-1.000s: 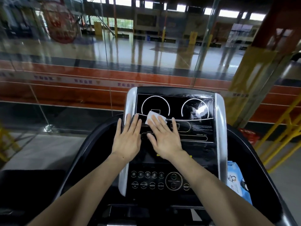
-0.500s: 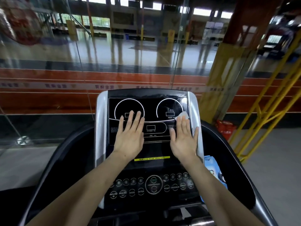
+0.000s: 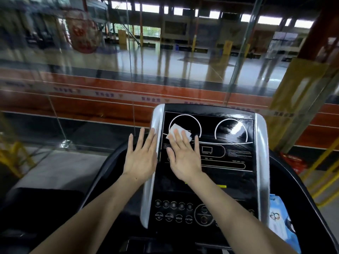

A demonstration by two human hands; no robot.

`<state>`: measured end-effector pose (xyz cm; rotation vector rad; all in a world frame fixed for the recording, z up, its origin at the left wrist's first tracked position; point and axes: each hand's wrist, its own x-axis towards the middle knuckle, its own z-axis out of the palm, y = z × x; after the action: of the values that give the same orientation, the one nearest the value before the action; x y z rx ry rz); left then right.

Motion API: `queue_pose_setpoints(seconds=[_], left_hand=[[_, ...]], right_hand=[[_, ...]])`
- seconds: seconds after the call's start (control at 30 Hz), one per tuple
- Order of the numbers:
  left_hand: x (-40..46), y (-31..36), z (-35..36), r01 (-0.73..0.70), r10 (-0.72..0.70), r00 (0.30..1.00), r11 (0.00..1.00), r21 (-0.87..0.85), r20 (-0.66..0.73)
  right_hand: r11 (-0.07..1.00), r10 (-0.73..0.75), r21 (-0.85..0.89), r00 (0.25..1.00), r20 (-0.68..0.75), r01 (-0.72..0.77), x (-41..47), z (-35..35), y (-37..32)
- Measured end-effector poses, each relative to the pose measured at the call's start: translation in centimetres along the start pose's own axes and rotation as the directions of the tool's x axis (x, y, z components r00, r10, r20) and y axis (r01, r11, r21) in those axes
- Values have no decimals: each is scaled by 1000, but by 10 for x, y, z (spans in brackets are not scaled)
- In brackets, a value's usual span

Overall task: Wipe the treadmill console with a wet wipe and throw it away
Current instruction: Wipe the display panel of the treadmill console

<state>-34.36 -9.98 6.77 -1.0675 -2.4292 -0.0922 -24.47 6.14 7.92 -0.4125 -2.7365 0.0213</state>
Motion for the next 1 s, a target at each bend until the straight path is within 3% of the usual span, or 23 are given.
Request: queue_pose_setpoints(seconds=[0.1, 0.27, 0.43, 0.87, 1.0], left_hand=[[-8, -12, -4, -11, 11, 1000, 1000, -9, -7], [-5, -15, -6, -19, 19, 1000, 1000, -12, 10], [8, -2, -9, -47, 47, 999, 999, -23, 1], [54, 88, -12, -206, 204, 978, 974, -93, -37], [61, 105, -14, -240, 236, 970, 965, -101, -50]], right_hand=[[997, -67, -38, 998, 16, 68, 14, -2, -16], [996, -19, -82, 1000, 2, 19, 62, -24, -10], [996, 12, -90, 1000, -5, -13, 56, -30, 2], [921, 363, -107, 924, -118, -376, -12, -56, 171], [894, 409, -148, 905, -119, -424, -20, -63, 192]])
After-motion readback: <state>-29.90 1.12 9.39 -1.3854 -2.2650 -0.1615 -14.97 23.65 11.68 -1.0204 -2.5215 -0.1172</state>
